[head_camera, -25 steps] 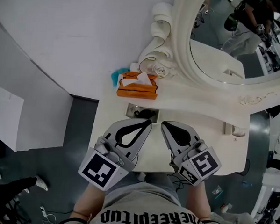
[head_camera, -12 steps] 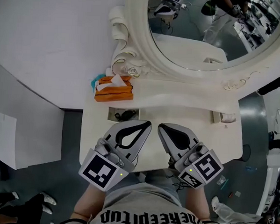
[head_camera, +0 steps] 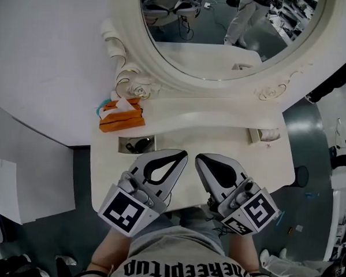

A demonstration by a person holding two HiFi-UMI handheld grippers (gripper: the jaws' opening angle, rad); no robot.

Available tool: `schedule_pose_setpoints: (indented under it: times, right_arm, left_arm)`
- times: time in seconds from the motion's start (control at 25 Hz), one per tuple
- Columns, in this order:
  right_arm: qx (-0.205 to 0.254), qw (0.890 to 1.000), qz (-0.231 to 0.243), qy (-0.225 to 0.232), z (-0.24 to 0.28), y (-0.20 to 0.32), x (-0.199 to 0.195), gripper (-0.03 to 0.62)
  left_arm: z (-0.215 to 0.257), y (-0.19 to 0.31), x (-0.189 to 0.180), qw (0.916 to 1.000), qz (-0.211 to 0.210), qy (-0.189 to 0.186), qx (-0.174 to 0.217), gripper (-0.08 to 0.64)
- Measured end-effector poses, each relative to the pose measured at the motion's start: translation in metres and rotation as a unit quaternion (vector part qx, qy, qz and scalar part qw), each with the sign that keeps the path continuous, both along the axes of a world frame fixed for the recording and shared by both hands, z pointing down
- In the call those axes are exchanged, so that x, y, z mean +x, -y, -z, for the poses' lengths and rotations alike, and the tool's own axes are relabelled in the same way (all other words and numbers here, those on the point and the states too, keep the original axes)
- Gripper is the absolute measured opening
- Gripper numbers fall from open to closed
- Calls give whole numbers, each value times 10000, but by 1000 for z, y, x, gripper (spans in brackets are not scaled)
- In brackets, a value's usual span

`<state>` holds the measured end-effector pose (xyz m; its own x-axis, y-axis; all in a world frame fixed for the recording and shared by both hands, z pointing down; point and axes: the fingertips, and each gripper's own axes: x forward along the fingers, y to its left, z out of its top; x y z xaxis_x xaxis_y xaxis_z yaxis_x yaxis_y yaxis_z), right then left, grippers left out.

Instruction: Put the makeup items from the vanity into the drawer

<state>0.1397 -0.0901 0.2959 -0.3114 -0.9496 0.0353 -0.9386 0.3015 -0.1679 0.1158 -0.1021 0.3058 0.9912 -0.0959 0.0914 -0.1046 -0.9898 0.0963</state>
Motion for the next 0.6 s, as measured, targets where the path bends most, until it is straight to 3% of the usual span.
schedule_pose_setpoints:
  times: [0.6]
  right_arm:
    - [181, 9991, -359, -153, 11, -35, 28, 12]
  left_arm:
    - [6, -35, 31, 9993, -370, -62, 71, 20]
